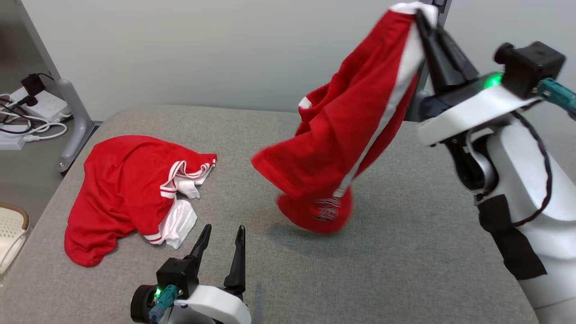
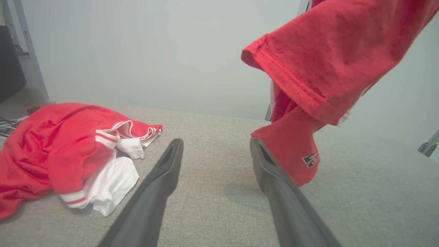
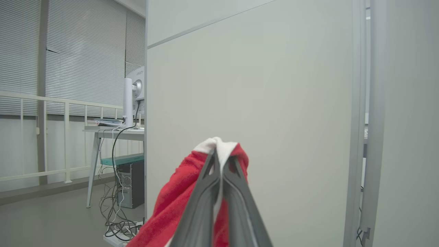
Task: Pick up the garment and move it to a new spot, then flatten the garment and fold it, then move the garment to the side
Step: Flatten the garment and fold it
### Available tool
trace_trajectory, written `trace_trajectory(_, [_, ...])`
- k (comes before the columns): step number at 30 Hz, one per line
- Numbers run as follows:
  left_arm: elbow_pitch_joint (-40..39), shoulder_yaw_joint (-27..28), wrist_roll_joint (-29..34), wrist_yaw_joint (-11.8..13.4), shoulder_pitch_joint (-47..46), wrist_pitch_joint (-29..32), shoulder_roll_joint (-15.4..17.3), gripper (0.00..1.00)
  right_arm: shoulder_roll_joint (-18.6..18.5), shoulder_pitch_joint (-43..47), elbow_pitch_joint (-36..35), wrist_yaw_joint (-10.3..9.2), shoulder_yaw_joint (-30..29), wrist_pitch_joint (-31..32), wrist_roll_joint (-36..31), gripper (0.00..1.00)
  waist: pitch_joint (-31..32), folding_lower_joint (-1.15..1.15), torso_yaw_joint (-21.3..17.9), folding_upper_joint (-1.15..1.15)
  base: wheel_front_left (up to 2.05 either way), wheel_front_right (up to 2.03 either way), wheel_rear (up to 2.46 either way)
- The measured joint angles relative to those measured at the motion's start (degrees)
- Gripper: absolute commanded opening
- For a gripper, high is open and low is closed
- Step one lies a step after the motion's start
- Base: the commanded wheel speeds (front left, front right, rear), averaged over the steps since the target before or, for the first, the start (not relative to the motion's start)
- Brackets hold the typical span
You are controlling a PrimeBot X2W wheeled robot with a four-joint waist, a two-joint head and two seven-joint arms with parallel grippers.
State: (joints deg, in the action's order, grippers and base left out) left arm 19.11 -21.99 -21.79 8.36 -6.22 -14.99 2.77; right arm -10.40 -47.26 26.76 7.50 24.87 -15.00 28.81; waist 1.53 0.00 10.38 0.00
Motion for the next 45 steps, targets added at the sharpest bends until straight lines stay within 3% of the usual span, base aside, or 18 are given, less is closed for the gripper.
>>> trace_trajectory(8, [-0.18,0.58,0.21,-0.30,0.47,0.00,-0.01,1.00,0.30,11.14,14.15,-0.01,-12.95,1.36,0.55,0.00,0.38,0.00,-0.78,0.00,0.00,0.00,0.00])
trace_trajectory(15, [-0.10,0.91,1.12,-0.70,0.48,0.00,0.00,1.00,-1.23,19.91,26.01,-0.01,-20.50,0.31,-2.04,0.00,-0.45,0.00,-2.44,0.00,0.00,0.00,0.00])
trace_trajectory(22, [-0.14,1.14,1.30,-0.74,-0.02,0.00,0.00,1.00,-1.48,21.32,30.70,-0.01,-27.25,0.08,-4.60,0.00,-0.93,0.00,-5.30,0.00,0.00,0.00,0.00])
trace_trajectory(23, [-0.16,1.15,1.29,-0.73,-0.07,0.00,-0.03,1.00,-1.48,21.35,31.66,0.00,-27.87,0.07,-5.09,0.30,-0.97,0.00,-5.76,0.00,0.00,0.00,0.00])
trace_trajectory(24, [-0.13,1.15,1.29,-0.73,-0.07,0.00,-0.01,1.00,-1.57,21.43,32.21,0.00,-28.60,0.05,-6.04,1.00,-0.99,0.00,-6.20,0.00,0.00,0.00,0.00])
trace_trajectory(28, [-0.16,1.14,1.11,-0.70,-0.24,0.00,-0.02,1.00,-1.98,21.23,31.32,0.00,-31.71,0.03,-8.70,1.00,-0.89,0.00,-7.94,0.00,0.00,0.00,0.00])
trace_trajectory(34, [-0.59,1.26,0.90,-0.47,-0.77,0.00,-0.01,1.00,-1.75,21.80,21.70,-0.01,-33.45,0.01,-14.94,1.00,-0.31,0.00,-10.27,0.00,0.00,0.00,0.00])
trace_trajectory(45, [-1.58,1.41,0.51,-0.22,-1.14,0.00,-0.01,1.00,-0.21,31.44,-1.21,0.00,-24.90,0.01,-17.46,1.00,-0.11,0.00,-12.70,0.00,0.00,0.00,0.00])
